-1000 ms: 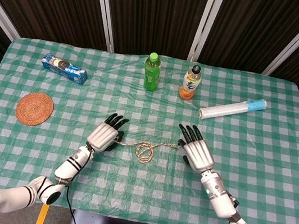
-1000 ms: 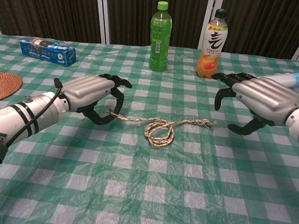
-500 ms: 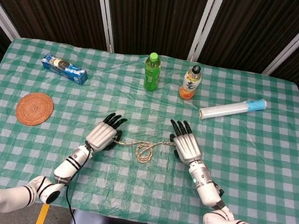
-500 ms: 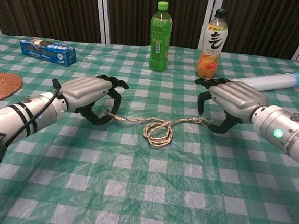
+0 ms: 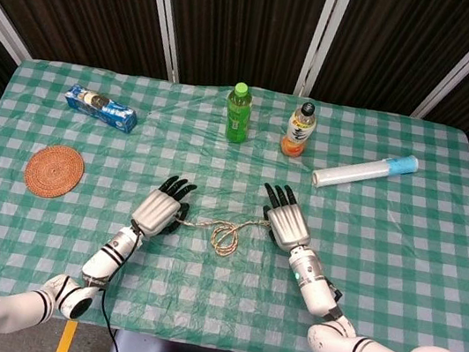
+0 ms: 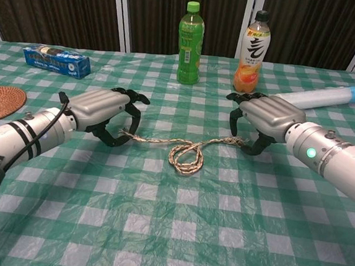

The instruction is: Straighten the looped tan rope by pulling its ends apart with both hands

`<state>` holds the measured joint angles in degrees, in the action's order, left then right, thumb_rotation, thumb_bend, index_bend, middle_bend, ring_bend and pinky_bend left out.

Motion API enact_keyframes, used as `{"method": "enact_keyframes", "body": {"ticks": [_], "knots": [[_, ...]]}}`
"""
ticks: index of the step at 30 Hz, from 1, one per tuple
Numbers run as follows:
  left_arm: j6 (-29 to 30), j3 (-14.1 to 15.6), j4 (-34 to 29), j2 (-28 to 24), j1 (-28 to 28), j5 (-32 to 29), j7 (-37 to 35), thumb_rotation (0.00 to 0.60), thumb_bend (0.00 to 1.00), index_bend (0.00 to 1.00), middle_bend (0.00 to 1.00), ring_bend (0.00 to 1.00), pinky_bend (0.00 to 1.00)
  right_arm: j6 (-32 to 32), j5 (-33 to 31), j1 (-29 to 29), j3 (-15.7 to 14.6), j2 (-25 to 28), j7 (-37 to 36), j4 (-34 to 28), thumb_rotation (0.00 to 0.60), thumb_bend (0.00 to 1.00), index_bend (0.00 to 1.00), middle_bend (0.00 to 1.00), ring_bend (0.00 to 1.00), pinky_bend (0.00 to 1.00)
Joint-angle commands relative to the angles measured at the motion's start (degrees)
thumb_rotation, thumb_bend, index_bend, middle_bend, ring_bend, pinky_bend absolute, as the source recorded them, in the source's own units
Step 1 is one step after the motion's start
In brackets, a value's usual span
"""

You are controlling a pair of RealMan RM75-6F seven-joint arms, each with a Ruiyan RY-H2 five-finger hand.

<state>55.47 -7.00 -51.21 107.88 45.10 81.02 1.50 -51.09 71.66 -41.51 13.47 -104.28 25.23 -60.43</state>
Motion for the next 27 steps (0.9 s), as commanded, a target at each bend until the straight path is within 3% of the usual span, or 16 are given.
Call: {"method": "enact_keyframes", "body": {"ticks": [1,22,27], "knots": [[-0.06,-0.01,0.2,0.05,0.04,0.03,-0.2,0.6,0.48,0.68,0.09,0.0,0.03,0.62,-1.07,-0.66,0.25,-0.68,0.68,0.85,0.6,0.4,0.56,0.0,0.0,0.0],[-0.38,0.08,1.81,0.54,0.18,0.24,-1.34,0.6,0.48,0.68,0.09,0.0,0.03,1.47,-5.61,-2.81,0.15,-2.17,2.94,3.14,0.6,0.48,0.69,0.0,0.0,0.0],[-0.31,0.02,1.71,0.49,0.17,0.22,-1.16,0.6,0.48,0.68,0.09,0.0,0.03,1.29,-6.21,-3.09,-0.04,-2.47,3.48,3.53,0.6,0.53,0.74,0.02,0.0,0.0]]}}
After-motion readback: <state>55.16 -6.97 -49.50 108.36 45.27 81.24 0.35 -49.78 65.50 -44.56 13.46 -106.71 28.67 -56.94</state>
